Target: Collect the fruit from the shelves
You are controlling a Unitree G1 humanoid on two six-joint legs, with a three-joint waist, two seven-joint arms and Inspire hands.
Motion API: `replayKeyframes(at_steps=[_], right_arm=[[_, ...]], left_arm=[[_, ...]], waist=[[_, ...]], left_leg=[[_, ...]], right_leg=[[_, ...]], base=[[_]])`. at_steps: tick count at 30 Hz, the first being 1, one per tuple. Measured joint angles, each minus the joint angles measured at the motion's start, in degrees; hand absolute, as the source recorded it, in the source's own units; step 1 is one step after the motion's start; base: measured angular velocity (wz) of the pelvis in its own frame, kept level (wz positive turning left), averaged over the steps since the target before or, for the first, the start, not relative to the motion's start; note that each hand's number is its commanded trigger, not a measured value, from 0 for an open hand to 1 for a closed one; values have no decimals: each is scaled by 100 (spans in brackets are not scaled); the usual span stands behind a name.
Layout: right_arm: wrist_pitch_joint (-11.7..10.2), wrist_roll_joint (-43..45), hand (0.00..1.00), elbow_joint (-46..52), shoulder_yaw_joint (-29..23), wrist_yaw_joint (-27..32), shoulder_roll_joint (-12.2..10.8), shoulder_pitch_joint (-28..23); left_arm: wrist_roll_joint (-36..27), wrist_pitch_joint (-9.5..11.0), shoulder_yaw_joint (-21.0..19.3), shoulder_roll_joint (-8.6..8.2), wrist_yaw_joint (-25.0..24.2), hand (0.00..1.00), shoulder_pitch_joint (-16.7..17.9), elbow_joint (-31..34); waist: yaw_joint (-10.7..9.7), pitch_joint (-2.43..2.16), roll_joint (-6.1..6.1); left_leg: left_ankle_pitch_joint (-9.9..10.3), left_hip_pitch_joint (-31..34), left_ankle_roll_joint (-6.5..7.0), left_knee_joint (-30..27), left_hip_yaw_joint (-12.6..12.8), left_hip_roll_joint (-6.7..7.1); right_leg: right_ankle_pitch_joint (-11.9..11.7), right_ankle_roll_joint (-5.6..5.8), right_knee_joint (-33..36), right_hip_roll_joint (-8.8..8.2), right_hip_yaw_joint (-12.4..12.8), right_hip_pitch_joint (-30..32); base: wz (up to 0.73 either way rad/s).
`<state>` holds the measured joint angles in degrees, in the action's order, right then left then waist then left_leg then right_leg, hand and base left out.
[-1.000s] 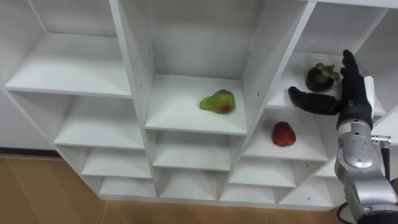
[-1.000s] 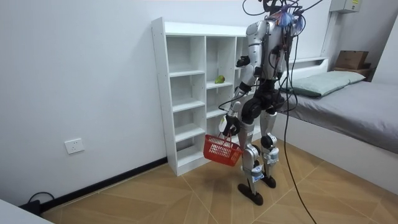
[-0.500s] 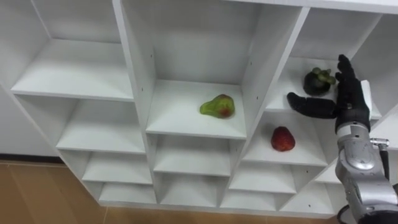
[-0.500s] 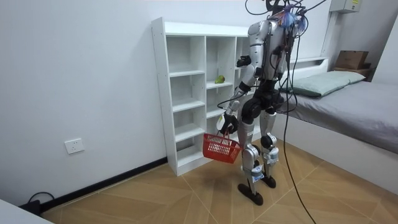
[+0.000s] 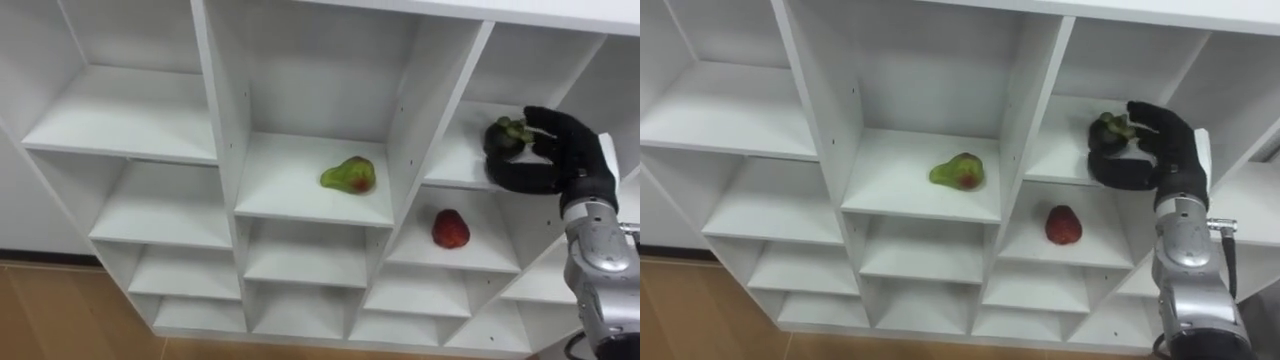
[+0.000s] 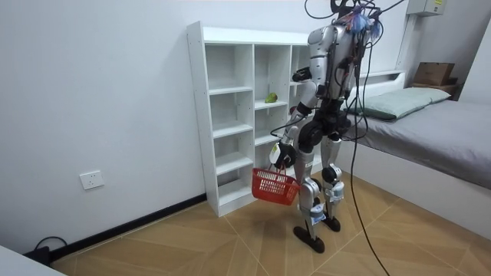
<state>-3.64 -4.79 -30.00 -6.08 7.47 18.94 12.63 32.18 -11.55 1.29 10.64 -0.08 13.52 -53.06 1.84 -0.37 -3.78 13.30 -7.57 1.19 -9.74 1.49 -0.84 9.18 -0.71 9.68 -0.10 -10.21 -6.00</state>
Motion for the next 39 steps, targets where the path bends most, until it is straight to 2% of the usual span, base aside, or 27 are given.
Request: replayKeyframes(at_steps=[8, 13, 21, 22, 23, 24, 25, 26, 39], right_arm=[[2, 8, 100, -82, -25, -9, -8, 63], [-1, -70, 100, -85, -20, -159, -159, 73], [-1, -74, 100, -48, 32, -249, -237, 76], [-3, -77, 95, -47, 32, -251, -241, 76], [-5, -94, 83, -46, 31, -251, -253, 76], [-5, -140, 55, -49, 29, -251, -260, 75], [-6, -143, 15, -47, 29, -251, -263, 75], [-7, -143, 0, -39, 29, -251, -262, 75], [-4, 85, 0, -6, 45, -308, -258, 79]], left_arm=[[-15, -2, 4, 0, 68, 100, 1, -29], [-67, 0, 4, 0, 110, 100, -3, -134], [-46, -1, 3, 0, 75, 100, -10, -127], [-46, -1, 3, 0, 73, 100, -9, -125], [-46, -1, 4, 0, 72, 100, -10, -116], [-46, 0, 3, 0, 72, 100, -10, -91], [-46, 1, 3, 0, 72, 100, -13, -86], [-44, 3, 1, 0, 72, 100, -24, -86], [-64, 9, 5, 0, 78, 100, -18, -93]], waist=[[-2, 4, -17], [-14, 8, -20], [3, 11, -9], [2, 11, -8], [-2, 11, -6], [-4, 11, -6], [-5, 11, -6], [-9, 10, -6], [-16, 11, -4]], left_leg=[[4, -23, -10, -22, 21, -21], [4, -40, -9, -33, 20, -21], [10, -3, -14, -37, 14, -12], [10, -3, -14, -41, 15, -12], [10, -1, -14, -51, 15, -11], [10, -1, -14, -59, 16, -9], [10, 0, -14, -63, 15, -7], [10, 6, -14, -65, 8, -3], [12, 1, -13, -40, -11, -3]], right_leg=[[-2, -4, -4, 24, 42, -4], [-2, -3, -4, 11, 51, -21], [-5, -11, -17, 25, 88, -6], [-5, -11, -19, 26, 90, -7], [-5, -12, -24, 27, 98, -8], [-5, -12, -31, 28, 108, -8], [-5, -12, -36, 29, 115, -9], [-6, -14, -50, 30, 127, -13], [-12, -15, -86, 27, 56, -36]], base=[[-1], [0], [0], [0], [0], [0], [0], [0], [1]])
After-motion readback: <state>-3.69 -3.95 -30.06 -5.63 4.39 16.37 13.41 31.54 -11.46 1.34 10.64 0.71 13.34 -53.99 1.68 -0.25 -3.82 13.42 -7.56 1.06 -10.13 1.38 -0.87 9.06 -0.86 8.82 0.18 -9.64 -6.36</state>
